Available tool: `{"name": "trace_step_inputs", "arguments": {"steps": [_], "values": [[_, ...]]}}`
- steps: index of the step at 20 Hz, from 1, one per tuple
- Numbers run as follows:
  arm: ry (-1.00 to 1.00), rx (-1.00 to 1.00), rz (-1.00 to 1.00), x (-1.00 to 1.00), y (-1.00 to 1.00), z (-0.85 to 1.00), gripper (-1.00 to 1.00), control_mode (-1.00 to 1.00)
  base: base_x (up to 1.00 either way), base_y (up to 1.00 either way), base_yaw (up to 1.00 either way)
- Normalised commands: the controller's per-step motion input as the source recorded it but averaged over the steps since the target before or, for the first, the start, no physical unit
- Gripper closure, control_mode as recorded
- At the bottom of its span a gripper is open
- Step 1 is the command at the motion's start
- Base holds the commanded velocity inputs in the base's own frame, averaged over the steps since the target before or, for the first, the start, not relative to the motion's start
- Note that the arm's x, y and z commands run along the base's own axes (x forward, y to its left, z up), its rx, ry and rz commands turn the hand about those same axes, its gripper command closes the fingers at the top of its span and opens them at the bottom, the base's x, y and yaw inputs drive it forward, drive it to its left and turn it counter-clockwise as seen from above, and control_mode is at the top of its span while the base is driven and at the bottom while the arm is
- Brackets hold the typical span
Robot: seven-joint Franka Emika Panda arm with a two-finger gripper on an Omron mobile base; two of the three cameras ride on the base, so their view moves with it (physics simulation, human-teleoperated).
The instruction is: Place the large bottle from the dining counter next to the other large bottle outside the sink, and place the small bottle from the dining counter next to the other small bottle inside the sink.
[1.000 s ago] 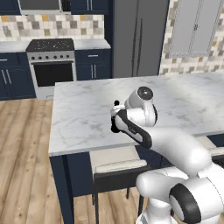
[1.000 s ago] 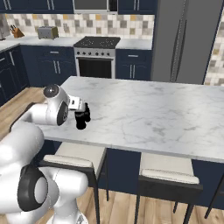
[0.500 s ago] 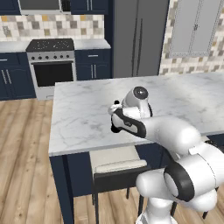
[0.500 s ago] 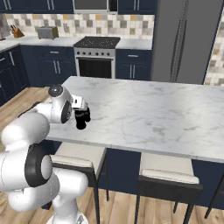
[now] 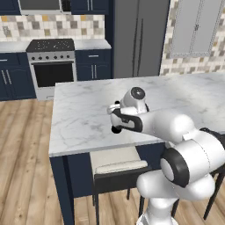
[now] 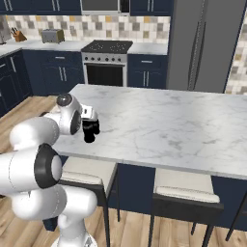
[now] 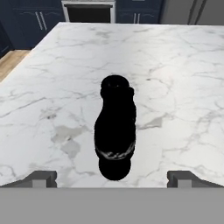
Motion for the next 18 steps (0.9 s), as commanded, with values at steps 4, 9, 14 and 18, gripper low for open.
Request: {"name": "trace_step_inputs", "arguments": {"steps": [4, 9, 14, 18], "values": [[0.0, 0.0, 0.0, 0.21, 0.02, -0.09, -1.0, -1.0, 0.0, 0.0, 0.0], [0.0, 0.0, 0.0, 0.22, 0.01, -0.09, -1.0, -1.0, 0.0, 0.0, 0.0], [0.0, 0.0, 0.0, 0.25, 0.0, -0.1, -1.0, -1.0, 0.0, 0.0, 0.0], [0.0, 0.0, 0.0, 0.23, 0.01, -0.09, -1.0, -1.0, 0.0, 0.0, 0.0]]}}
